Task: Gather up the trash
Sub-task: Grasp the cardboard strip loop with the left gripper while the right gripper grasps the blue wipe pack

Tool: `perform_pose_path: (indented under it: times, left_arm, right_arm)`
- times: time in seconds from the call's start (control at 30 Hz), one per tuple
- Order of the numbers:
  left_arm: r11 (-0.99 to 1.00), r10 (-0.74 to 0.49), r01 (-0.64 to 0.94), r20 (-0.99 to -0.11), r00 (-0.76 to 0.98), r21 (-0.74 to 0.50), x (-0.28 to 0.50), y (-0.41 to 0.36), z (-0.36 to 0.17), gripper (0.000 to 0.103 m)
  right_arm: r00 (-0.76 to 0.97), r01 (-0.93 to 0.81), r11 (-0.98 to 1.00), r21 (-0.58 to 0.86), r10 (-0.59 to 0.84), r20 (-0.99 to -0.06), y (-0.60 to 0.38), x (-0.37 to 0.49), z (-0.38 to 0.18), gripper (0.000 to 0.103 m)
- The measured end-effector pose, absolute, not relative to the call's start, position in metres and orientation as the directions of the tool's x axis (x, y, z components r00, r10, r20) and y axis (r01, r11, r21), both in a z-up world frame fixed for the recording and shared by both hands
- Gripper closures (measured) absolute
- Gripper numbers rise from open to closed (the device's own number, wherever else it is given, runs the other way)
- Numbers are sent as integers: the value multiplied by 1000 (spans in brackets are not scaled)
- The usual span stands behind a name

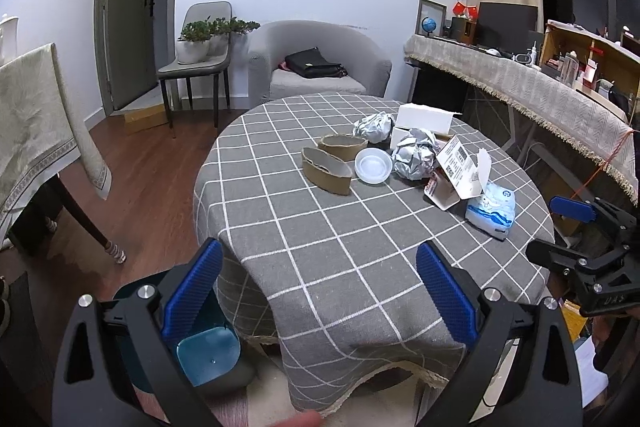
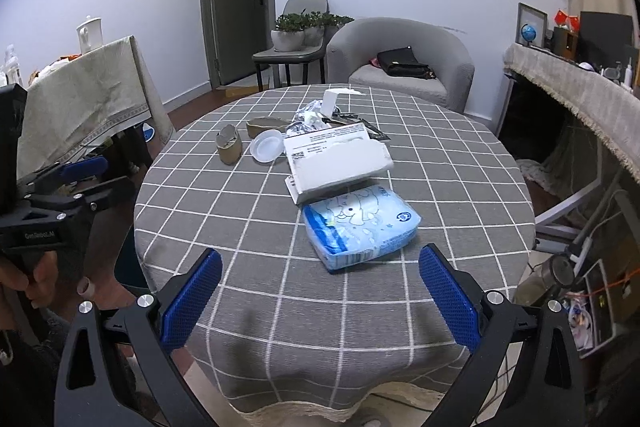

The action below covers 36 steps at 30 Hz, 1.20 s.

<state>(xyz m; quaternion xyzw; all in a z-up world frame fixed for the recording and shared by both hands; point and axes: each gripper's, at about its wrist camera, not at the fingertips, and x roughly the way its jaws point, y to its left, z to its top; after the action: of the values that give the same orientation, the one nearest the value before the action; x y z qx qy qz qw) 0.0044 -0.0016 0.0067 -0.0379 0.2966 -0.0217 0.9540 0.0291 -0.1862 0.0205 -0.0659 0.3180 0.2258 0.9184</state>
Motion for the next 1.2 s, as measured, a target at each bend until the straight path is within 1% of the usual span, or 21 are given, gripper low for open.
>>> perform_pose_path:
  times: [0.1,0.2,0.27,0.3,0.33,0.5,0.6,0.67,0.73,0.97,1.03,1.2]
  left_arm:
    - [989,-120,45,-579,807,-142,14,-2,4,4]
    - [986,-134,54,-571,810,-155,22,-3,5,6]
    - [987,-137,62,-571,809,-149,29,-6,5,10]
    - [987,-139,68,-576,806,-143,33,-8,4,18]
    - [988,-140,72,-581,802,-139,36,-9,3,23]
    - [985,-156,76,-604,782,-156,58,-13,-4,27]
    - [988,-142,72,-619,772,-137,70,-17,-7,34]
    - [991,-119,57,-627,770,-119,78,-18,-9,35]
    - [992,-105,39,-633,767,-116,87,-17,-11,39]
    - [992,-88,6,-664,742,-124,113,-14,-18,41]
    - [991,-86,-10,-675,732,-137,121,-11,-21,43]
    - [987,-93,-23,-679,729,-160,132,-5,-21,44]
  right_arm:
    - [696,-461,888,11,369,-616,-192,34,19,3]
    - [683,-472,881,21,381,-623,-198,41,15,3]
    - [671,-483,875,26,389,-631,-201,45,10,3]
    - [665,-490,872,25,392,-636,-201,48,9,3]
    - [660,-495,868,23,393,-640,-201,49,8,3]
    - [638,-519,855,13,398,-659,-200,62,2,3]
    - [629,-528,849,12,401,-666,-201,69,-1,3]
    - [627,-534,846,8,402,-667,-202,73,-2,3]
    - [626,-536,844,14,408,-665,-204,77,-2,3]
    - [607,-564,826,23,433,-666,-209,92,-4,3]
    - [601,-572,820,25,440,-668,-208,96,-5,3]
    - [580,-599,800,20,451,-678,-201,103,-9,7]
